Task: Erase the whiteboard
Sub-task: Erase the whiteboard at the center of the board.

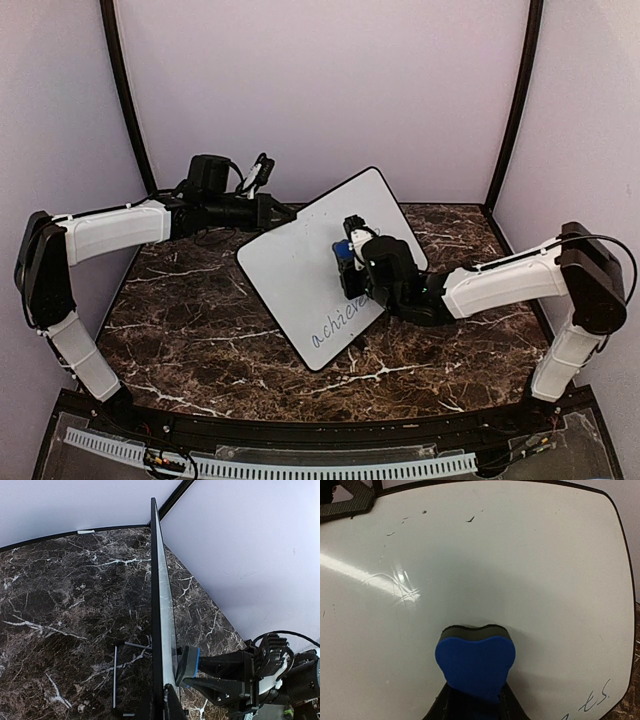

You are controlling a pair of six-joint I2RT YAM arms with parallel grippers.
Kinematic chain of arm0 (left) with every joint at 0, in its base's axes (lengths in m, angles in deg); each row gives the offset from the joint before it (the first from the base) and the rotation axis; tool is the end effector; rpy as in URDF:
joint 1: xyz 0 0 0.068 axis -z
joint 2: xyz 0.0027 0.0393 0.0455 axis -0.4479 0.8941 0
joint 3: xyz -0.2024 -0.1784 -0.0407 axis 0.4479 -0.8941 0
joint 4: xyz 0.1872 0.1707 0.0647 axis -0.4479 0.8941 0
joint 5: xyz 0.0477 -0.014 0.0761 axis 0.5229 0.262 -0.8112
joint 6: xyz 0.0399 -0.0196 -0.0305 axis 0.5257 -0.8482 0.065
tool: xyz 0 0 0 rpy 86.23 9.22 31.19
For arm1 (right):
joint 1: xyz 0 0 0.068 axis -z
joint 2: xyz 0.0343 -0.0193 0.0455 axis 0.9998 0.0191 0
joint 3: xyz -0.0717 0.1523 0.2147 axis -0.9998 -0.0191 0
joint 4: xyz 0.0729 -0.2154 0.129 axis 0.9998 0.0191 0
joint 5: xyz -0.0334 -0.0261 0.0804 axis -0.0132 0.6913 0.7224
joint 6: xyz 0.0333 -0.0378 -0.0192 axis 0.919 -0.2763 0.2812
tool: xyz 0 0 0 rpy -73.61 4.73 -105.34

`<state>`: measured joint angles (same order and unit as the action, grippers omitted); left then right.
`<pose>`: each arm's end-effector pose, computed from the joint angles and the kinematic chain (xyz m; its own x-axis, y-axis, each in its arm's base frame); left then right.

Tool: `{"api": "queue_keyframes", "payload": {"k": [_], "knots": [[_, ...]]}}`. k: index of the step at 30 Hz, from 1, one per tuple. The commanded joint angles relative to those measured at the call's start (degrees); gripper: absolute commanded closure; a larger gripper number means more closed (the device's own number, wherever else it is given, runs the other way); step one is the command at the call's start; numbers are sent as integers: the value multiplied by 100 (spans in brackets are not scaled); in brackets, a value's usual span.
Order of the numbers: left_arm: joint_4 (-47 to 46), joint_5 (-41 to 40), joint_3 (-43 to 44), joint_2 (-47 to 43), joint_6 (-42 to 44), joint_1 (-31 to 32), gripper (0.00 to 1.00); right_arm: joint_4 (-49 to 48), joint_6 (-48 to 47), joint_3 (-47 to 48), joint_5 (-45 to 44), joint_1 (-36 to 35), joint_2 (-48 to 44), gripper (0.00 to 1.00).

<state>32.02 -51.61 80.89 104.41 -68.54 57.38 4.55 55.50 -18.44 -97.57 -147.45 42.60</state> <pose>0.3280 -0.2173 0.3031 -0.6090 -0.0293 -0.7926 0.6763 0.5030 -0.5382 0.2073 0.3033 0.2096 -0.2853 -0.1382 -0.9484 -0.4246 0.9054 -0.0042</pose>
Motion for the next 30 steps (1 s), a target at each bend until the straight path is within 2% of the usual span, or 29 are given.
{"api": "queue_keyframes", "payload": {"k": [1,17,30], "knots": [[233,264,-44,-60,265,360,100,-80,-203,196,40,201,179,76],[238,326,-60,-25,213,361,100,-146,474,-952,135,-207,-174,77],[235,292,-44,-27,247,369,100,-339,-128,57,177,103,191,76]]}}
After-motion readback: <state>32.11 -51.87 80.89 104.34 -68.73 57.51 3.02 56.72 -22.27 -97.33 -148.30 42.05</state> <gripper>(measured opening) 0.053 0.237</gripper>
